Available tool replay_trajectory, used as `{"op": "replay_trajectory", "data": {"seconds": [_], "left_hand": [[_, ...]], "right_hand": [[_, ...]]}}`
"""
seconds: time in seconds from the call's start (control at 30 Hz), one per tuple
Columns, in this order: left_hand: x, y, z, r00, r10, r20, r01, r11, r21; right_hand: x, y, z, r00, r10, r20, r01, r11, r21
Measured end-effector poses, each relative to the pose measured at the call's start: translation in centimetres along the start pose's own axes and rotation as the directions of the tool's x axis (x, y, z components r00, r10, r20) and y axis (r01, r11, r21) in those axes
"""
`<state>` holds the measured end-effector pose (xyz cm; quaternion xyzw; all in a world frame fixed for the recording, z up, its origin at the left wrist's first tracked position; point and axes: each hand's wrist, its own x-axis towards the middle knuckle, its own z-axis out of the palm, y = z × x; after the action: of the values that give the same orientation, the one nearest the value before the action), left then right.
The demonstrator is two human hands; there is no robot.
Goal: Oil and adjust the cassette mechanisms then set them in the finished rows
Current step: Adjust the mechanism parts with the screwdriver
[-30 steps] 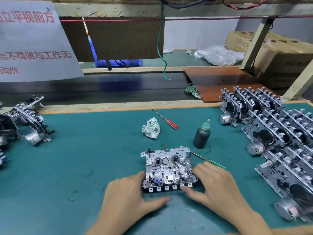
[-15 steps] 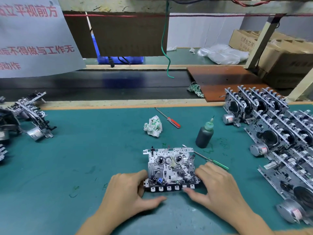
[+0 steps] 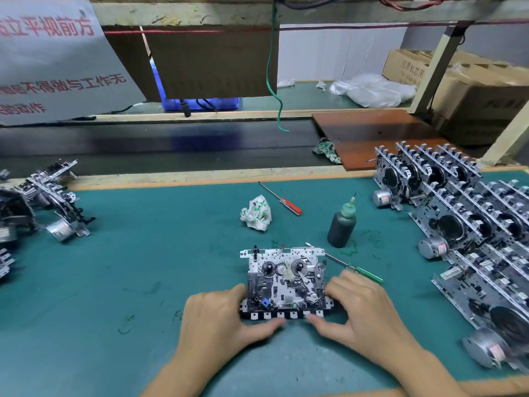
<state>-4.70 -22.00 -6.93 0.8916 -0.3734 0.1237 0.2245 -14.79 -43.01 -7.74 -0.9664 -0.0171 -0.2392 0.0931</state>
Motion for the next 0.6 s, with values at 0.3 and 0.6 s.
{"op": "replay_trajectory", "data": {"seconds": [0.3,0.6], "left_hand": [[0.3,-1.0,0.5,0.999,0.014,0.045,-0.011,0.997,-0.077],[-0.2,-0.8,-0.1,0.976,0.203,0.081,-0.196,0.977,-0.084]], "right_hand": [[-0.1,0.1,0.2,1.000,0.019,-0.004,-0.019,0.999,0.043],[0.2,0.0,0.1,0.996,0.069,-0.050,-0.071,0.997,-0.037]]}}
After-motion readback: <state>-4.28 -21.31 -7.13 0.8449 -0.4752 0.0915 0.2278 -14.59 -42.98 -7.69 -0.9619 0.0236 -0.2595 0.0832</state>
